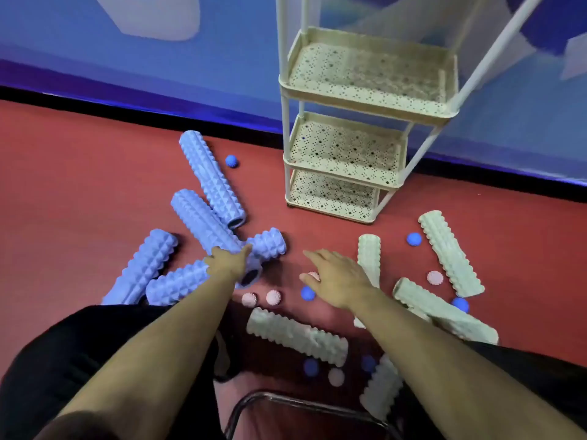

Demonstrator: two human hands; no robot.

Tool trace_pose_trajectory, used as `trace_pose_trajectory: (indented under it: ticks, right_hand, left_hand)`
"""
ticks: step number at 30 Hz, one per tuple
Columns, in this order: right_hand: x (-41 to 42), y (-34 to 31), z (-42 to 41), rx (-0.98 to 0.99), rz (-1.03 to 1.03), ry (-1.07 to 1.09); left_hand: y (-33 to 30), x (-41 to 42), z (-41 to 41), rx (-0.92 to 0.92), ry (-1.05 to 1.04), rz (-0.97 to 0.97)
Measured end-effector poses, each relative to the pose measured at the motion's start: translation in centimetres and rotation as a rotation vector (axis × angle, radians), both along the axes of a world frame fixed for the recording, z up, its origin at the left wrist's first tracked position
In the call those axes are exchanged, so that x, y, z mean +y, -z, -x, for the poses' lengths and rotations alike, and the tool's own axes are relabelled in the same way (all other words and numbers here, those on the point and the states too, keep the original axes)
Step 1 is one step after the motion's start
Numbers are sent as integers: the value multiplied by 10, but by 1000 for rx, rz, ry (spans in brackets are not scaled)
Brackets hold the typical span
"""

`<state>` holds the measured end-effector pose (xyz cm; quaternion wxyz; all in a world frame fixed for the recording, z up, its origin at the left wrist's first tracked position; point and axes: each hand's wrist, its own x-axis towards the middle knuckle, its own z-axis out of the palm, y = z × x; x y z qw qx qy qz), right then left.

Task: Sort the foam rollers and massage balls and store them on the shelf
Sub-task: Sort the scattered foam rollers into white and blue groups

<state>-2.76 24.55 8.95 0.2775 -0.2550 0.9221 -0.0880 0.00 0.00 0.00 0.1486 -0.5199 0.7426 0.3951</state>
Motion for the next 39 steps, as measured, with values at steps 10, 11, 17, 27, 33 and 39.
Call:
trace_pose_trajectory:
  ticks: [10,11,17,27,33,39]
  right_hand:
    - [-25,52,26,-84,-27,-26]
    - [-24,54,27,-92,-29,-25]
    - [-15,50,29,-63,-18,-4]
    - [-11,-20,13,69,66,20]
    - [-16,-73,-10,189,127,-10]
    - [-9,-110,-38,251,171,-23]
  left_hand:
    - [109,-45,11,73,-400,-425]
    - [138,-54,8,59,-399,-487]
    - [146,-65,5,99,-402,-614]
    - [-66,-46,-8,70,-197,-272]
    - [-104,-90,-17,91,-17,-186]
    - [-241,-37,-48,120,221,-118]
